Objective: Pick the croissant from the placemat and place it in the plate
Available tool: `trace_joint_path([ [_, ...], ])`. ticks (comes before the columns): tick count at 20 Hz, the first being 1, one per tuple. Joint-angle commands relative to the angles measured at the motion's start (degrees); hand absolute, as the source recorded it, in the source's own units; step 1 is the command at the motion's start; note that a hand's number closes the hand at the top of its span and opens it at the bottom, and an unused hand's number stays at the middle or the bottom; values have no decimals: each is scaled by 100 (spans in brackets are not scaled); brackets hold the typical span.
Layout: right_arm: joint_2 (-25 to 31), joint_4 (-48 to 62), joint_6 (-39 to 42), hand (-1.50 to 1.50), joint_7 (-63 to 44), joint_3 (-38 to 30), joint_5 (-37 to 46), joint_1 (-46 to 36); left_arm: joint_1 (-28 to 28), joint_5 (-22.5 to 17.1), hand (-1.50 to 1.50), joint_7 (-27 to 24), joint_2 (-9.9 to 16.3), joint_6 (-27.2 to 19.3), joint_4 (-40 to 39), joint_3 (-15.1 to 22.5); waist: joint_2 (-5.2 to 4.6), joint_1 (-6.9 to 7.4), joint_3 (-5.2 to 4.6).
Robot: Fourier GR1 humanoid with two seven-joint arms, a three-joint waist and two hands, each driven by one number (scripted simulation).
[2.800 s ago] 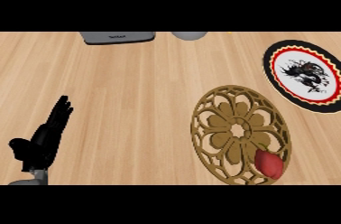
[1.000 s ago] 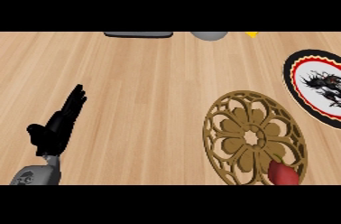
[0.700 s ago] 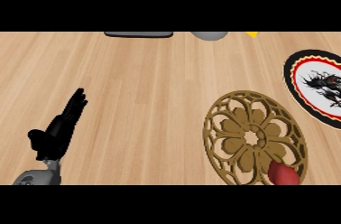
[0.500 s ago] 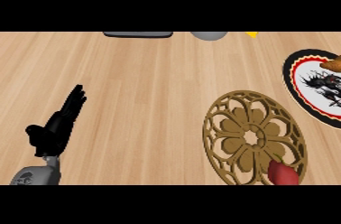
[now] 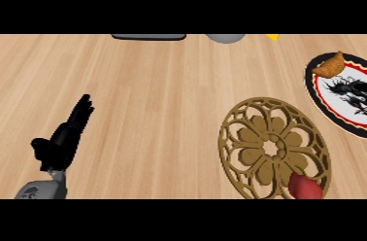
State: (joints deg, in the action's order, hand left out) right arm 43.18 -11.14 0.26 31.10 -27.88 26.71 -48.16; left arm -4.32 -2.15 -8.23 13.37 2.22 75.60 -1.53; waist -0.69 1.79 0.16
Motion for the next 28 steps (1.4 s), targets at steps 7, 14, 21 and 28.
trace_joint_path([
  [7, 951, 425, 1535, -150, 45, -1369, -1413, 289, 33, -41, 0, -61, 46, 55, 102, -90, -36, 1, 20],
  [14, 1479, 430, 2581, -150, 721, -1620, -1669, 1322, 12, 43, 0, 88, -80, -61, 262, 19, -61, -10, 46],
  [21, 1484, 251, 3075, -150, 1376, -1515, -1576, 1985, 38, -110, 0, 31, -22, 102, 121, -101, -73, -8, 60],
  [28, 1410, 93, 2987, -150, 1563, -1439, -1528, 2299, -78, 34, 0, 137, -157, -88, 227, 12, -66, -2, 78],
])
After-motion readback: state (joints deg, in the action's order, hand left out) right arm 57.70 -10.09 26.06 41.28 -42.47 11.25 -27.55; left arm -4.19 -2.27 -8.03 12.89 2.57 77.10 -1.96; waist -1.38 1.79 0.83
